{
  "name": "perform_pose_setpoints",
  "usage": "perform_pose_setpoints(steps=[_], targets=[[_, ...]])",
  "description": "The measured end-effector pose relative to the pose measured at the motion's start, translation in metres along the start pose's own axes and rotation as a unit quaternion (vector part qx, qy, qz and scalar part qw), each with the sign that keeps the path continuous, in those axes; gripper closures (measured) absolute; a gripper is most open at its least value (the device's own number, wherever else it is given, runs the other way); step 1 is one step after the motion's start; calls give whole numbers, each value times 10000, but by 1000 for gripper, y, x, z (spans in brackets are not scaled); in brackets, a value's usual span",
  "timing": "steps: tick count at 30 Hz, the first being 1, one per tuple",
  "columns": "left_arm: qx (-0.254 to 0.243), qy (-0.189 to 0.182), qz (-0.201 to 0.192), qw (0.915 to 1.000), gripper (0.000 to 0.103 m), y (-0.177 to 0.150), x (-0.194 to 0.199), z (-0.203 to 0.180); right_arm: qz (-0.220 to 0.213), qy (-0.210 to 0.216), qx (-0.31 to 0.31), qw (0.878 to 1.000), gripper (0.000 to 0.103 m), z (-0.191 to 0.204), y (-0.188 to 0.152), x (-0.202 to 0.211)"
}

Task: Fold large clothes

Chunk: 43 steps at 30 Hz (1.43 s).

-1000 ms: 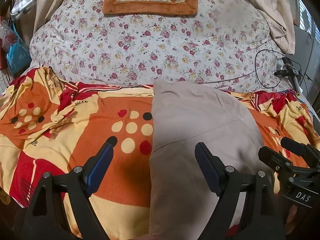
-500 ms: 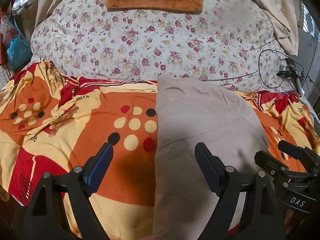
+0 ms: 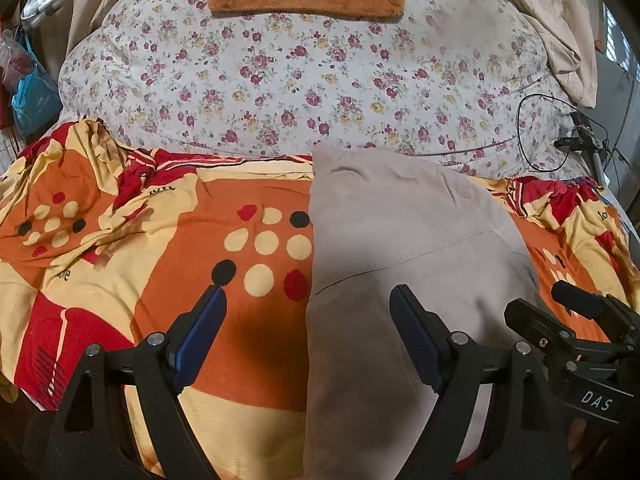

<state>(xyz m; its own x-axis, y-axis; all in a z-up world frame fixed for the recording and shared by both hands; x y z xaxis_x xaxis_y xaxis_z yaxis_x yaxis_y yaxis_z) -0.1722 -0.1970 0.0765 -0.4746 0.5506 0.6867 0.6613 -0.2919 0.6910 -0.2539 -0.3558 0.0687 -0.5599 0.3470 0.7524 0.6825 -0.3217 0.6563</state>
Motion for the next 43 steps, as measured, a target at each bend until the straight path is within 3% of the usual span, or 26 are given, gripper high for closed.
perform_pose_setpoints(steps=[43], targets=[[35,-23,234,9997,19,-7,-18,7,173,108,150,9997,16,5,-4,-16]])
Point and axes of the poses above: each gripper's, at about its wrist camera, not at the fingertips, and x roughly against the way its jaws point, z to its left, y to its top, the point moved 8 cm from there along -x, roughly the way its jaws point, and after that the axes turned 15 degrees about -y, right-handed, at the moved point
